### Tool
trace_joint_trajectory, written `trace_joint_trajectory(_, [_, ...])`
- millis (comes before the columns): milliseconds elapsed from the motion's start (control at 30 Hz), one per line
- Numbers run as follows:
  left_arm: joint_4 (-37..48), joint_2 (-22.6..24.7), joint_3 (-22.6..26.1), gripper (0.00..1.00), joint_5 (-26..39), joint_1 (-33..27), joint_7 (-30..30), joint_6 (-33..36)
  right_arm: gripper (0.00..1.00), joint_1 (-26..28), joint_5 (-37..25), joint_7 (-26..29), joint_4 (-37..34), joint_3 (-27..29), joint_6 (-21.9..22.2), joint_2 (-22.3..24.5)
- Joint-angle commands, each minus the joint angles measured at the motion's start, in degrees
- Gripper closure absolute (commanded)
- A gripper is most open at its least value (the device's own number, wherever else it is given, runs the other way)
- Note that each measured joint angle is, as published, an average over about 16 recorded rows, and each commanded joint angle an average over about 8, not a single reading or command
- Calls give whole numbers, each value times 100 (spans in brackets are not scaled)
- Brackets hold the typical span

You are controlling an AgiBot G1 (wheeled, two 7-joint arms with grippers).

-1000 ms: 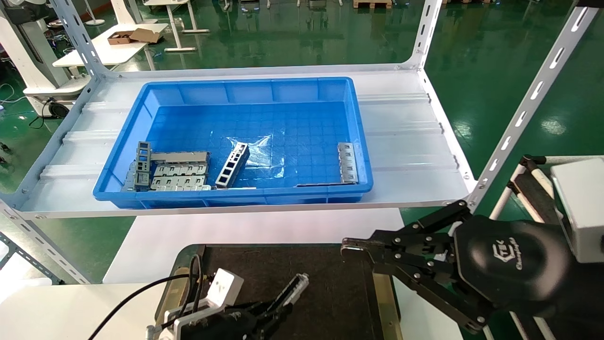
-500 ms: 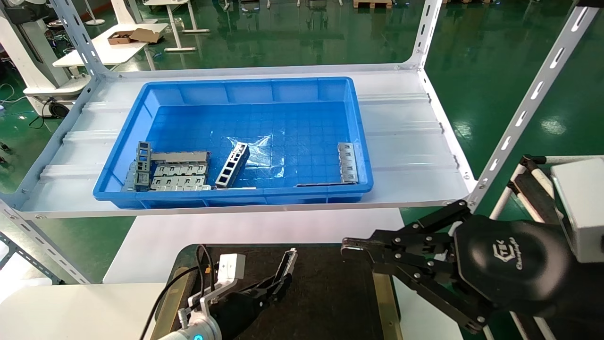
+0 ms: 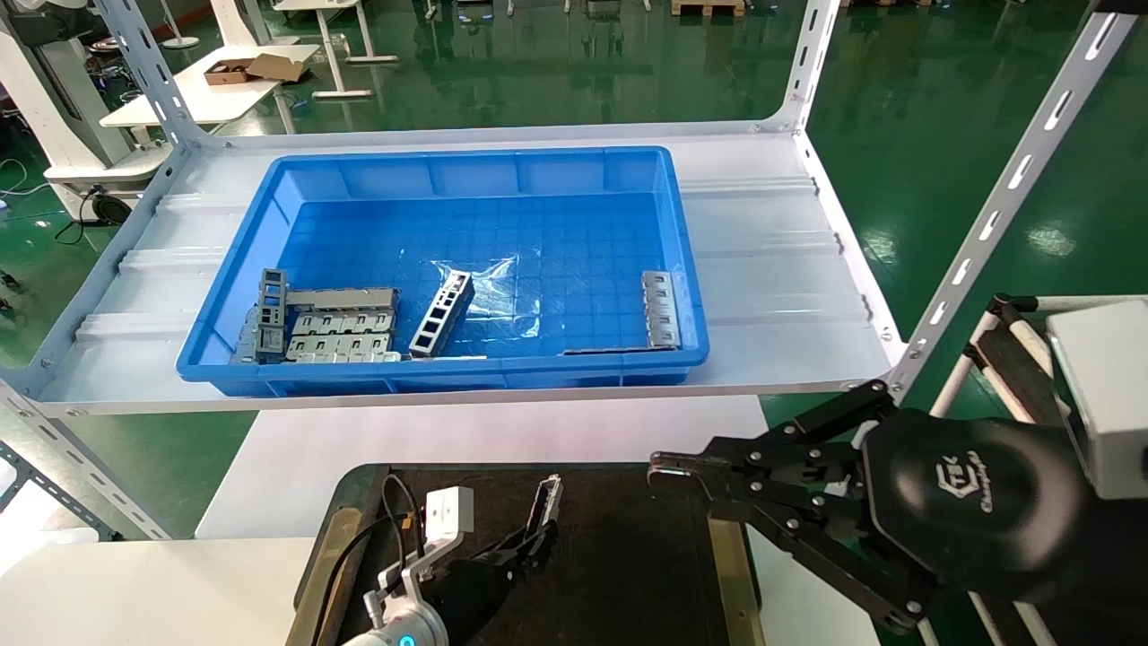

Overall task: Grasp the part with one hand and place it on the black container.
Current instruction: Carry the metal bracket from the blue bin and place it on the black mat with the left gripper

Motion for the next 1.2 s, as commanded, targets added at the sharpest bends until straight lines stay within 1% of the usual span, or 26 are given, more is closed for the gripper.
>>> trace_joint_trajectory(33, [42, 51, 62, 100, -69, -12, -22, -97, 100, 0, 0, 0, 0, 0, 0, 0])
trace_joint_trajectory(433, [320, 283, 286, 100, -370, -72, -64, -282, 100, 0, 1, -1, 0, -1, 0, 0])
trace_joint_trajectory(467, [344, 299, 299, 100, -385, -74, -64, -291, 100, 0, 1, -1, 0, -1, 0, 0])
trace_joint_trajectory(500, [365, 314, 310, 100, -397, -76, -63, -303, 95, 0, 1, -1, 0, -1, 0, 0])
trace_joint_trajectory(533, [384, 328, 320, 96, -407, -77, -62, -316, 83, 0, 1, -1, 0, -1, 1, 1])
trace_joint_trajectory(567, [398, 339, 327, 88, -416, -76, -60, -331, 70, 0, 1, -1, 0, -1, 1, 1])
trace_joint_trajectory(733, [447, 380, 355, 25, -451, -62, -54, -409, 8, 0, 1, -1, 0, -2, 1, 1])
trace_joint_trajectory(767, [457, 387, 360, 13, -458, -58, -53, -423, 0, 0, 1, -1, 0, -2, 1, 1])
trace_joint_trajectory(800, [467, 394, 366, 5, -465, -55, -51, -437, 0, 1, 1, -1, 0, -2, 1, 1])
trace_joint_trajectory(833, [477, 401, 372, 0, -473, -52, -50, -448, 0, 1, 1, -1, 0, -2, 1, 1])
trace_joint_trajectory(1200, [506, 447, 427, 0, -524, -18, -36, -506, 0, 1, 2, -1, 0, -3, 1, 1])
